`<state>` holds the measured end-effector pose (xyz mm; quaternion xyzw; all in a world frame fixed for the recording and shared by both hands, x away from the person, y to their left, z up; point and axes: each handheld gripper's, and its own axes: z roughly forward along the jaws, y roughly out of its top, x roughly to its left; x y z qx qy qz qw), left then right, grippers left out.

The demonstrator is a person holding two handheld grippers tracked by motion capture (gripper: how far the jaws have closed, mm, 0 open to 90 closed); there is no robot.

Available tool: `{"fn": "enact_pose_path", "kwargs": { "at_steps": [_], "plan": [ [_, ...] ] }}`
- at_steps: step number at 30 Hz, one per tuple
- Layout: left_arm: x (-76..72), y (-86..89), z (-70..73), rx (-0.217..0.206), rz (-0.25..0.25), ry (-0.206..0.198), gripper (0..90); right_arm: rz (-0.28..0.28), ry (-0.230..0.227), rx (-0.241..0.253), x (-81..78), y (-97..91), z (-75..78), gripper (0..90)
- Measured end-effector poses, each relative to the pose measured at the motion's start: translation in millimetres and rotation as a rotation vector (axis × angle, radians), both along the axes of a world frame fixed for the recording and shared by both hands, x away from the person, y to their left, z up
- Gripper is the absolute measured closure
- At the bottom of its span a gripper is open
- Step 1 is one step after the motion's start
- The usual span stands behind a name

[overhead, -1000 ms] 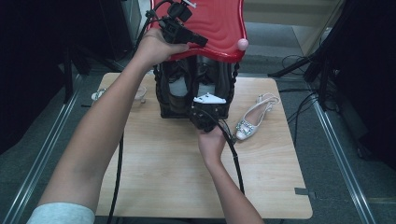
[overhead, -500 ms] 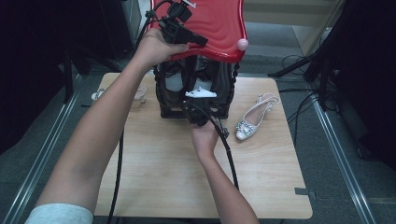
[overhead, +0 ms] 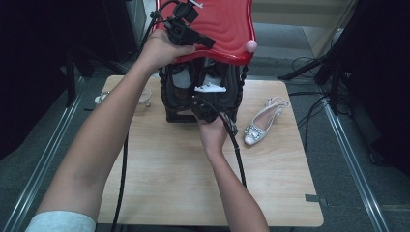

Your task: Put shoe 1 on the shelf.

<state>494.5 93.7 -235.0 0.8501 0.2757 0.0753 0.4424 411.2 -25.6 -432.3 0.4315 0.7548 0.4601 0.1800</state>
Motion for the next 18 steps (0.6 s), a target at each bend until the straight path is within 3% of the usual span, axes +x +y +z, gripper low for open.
{"fn": "enact_pose_path", "kwargs": {
  "at_steps": [5, 14, 18],
  "plan": [
    [0.0, 0.3, -0.1, -0.002, -0.001, 0.003, 90.0, -0.006, 0.000, -0.019, 4.1, 2.9, -0.2, 90.0],
    [-0.6, 0.7, -0.3, -0.004, -0.001, 0.001, 90.0, -0.014, 0.016, 0.066, 0.8, 0.8, -5.5, 90.0],
    [-0.2, 0.7, -0.3, -0.004, -0.002, 0.003, 90.0, 0.011, -0.003, 0.065, -5.4, 6.5, -3.3, 90.0]
  ]
}}
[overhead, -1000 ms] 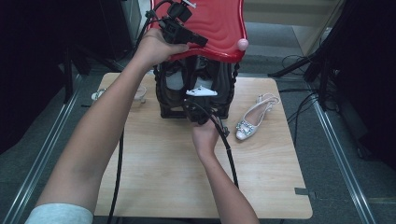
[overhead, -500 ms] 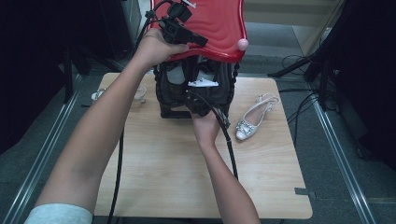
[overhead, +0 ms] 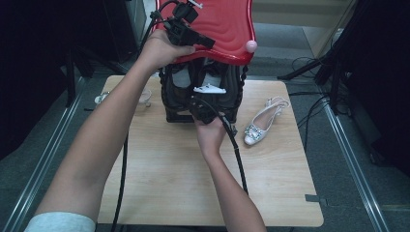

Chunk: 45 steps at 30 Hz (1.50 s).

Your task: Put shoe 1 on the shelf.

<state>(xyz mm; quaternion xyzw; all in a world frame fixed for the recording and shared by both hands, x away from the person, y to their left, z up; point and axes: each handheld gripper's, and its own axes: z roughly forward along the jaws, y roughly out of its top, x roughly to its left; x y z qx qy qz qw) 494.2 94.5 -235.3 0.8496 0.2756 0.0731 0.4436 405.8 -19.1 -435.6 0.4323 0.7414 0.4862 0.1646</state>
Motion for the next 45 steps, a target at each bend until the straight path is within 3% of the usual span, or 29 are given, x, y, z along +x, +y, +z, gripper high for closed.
{"fn": "enact_pose_path", "kwargs": {
  "at_steps": [5, 8, 13, 19, 34, 45],
  "plan": [
    [0.0, -0.1, -0.1, -0.002, 0.005, 0.003, 90.0, 0.004, 0.007, -0.006, 0.8, 8.7, 0.4, 90.0],
    [0.0, 0.1, -0.2, 0.000, 0.005, -0.002, 90.0, -0.001, 0.041, -0.034, 5.9, 12.3, -3.4, 90.0],
    [0.4, -0.1, -0.4, -0.009, 0.009, 0.006, 90.0, 0.007, 0.041, -0.022, 7.9, 18.3, -2.9, 90.0],
    [-0.6, 1.1, -0.7, -0.011, 0.011, 0.004, 90.0, 0.042, 0.027, -0.049, 3.0, 26.9, -3.5, 90.0],
    [0.8, 0.9, -0.6, -0.014, 0.015, 0.015, 90.0, 0.022, 0.021, -0.035, -21.2, -22.4, -9.5, 90.0],
    [1.1, 0.9, -0.8, -0.018, 0.016, 0.020, 90.0, -0.037, 0.026, 0.011, -11.2, -46.8, -10.3, 90.0]
  ]
}}
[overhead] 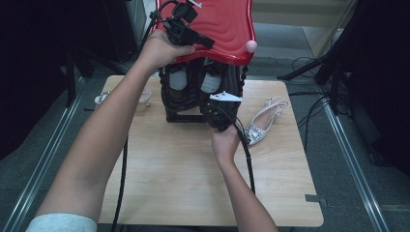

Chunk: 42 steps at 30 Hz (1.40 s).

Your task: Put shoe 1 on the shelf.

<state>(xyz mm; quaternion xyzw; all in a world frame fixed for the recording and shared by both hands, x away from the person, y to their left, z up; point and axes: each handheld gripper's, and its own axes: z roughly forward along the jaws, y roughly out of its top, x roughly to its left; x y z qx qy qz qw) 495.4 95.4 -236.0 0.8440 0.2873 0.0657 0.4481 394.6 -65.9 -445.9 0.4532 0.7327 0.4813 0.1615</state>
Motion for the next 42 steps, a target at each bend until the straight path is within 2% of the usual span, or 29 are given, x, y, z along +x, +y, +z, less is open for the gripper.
{"fn": "enact_pose_path", "kwargs": {
  "at_steps": [3, 6, 11, 21, 28, 31, 35, 42],
  "plan": [
    [0.2, -0.1, 0.0, 0.000, 0.000, 0.000, 90.0, 0.003, 0.016, 0.019, 4.8, -4.4, -0.1, 90.0],
    [0.2, 0.0, 0.1, 0.001, 0.000, 0.000, 89.9, 0.006, 0.008, -0.013, 5.5, -3.2, 2.0, 90.0],
    [-0.1, -0.4, -0.1, -0.004, 0.003, 0.001, 90.0, -0.010, 0.000, -0.034, 7.6, -5.8, 6.2, 90.0],
    [0.1, 0.1, 0.1, -0.001, 0.002, 0.002, 89.9, -0.089, 0.001, -0.093, 22.5, -27.8, 12.9, 90.0],
    [0.1, 0.1, 0.1, -0.001, 0.001, 0.002, 90.0, -0.125, 0.006, -0.125, 24.4, -36.7, 8.4, 90.0],
    [0.3, 0.1, 0.1, -0.001, 0.000, 0.002, 89.9, -0.121, -0.002, -0.119, 21.7, -39.0, 5.8, 90.0],
    [0.0, -0.3, 0.0, -0.001, 0.003, 0.001, 89.9, -0.104, -0.018, -0.135, 16.3, -39.7, 7.8, 90.0],
    [-1.8, -1.0, 0.2, 0.010, 0.011, -0.015, 89.7, -0.055, -0.009, -0.097, 3.6, -45.8, 8.4, 90.0]
  ]
}}
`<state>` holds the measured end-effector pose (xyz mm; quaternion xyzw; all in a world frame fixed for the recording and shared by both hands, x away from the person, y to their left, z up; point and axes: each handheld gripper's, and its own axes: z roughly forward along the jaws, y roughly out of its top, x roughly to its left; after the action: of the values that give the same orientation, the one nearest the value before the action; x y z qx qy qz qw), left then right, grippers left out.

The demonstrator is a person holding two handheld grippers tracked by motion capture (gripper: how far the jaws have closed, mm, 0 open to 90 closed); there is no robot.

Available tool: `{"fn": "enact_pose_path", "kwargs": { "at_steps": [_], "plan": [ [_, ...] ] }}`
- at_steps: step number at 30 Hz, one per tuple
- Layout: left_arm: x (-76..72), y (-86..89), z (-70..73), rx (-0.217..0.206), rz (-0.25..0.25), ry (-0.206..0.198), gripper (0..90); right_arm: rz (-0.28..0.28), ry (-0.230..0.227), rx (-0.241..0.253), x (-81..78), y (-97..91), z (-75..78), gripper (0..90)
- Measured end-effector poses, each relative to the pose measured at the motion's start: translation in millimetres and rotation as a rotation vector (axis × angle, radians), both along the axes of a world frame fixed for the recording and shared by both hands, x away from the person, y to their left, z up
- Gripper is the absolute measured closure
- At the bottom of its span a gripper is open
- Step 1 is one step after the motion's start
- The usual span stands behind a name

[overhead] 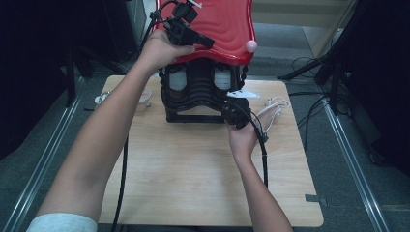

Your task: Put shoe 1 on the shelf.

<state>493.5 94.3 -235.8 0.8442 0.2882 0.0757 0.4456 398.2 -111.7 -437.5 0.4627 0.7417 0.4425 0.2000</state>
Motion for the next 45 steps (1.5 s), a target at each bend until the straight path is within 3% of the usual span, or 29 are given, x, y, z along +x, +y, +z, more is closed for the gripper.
{"fn": "enact_pose_path", "kwargs": {
  "at_steps": [9, 12, 14, 18, 23, 30, 35, 38, 45],
  "plan": [
    [-2.4, 3.5, 0.3, -0.003, 0.029, -0.009, 86.9, 0.070, 0.021, 0.043, -27.7, -11.6, -8.7, 89.7],
    [-4.5, 6.4, 2.4, -0.003, 0.031, -0.011, 86.0, 0.092, 0.035, 0.056, -35.6, -15.2, -10.9, 85.8],
    [-8.0, 9.0, 5.1, 0.002, 0.020, -0.005, 84.2, 0.101, 0.019, 0.057, -41.1, -17.4, -12.8, 80.5],
    [-21.2, 14.9, 10.7, 0.032, -0.008, -0.002, 80.6, 0.123, 0.031, 0.067, -46.8, -19.9, -15.7, 73.3],
    [-40.3, 25.3, 9.9, 0.012, -0.022, 0.018, 70.7, 0.156, 0.041, 0.064, -55.5, -21.4, -20.6, 65.6],
    [-62.8, 40.5, -8.9, -0.002, -0.024, 0.053, 57.3, 0.197, 0.049, 0.058, -71.5, -28.3, -26.0, 55.6],
    [-73.6, 47.1, -26.3, 0.012, -0.008, 0.066, 48.6, 0.223, 0.065, 0.062, -81.7, -33.6, -29.6, 51.5],
    [-78.1, 53.1, -38.5, 0.011, -0.008, 0.075, 46.7, 0.233, 0.067, 0.047, -87.8, -36.0, -31.1, 49.3],
    [-94.3, 62.5, -65.1, 0.020, -0.031, 0.076, 44.0, 0.237, 0.089, 0.064, -97.3, -46.1, -37.4, 48.1]
  ]
}}
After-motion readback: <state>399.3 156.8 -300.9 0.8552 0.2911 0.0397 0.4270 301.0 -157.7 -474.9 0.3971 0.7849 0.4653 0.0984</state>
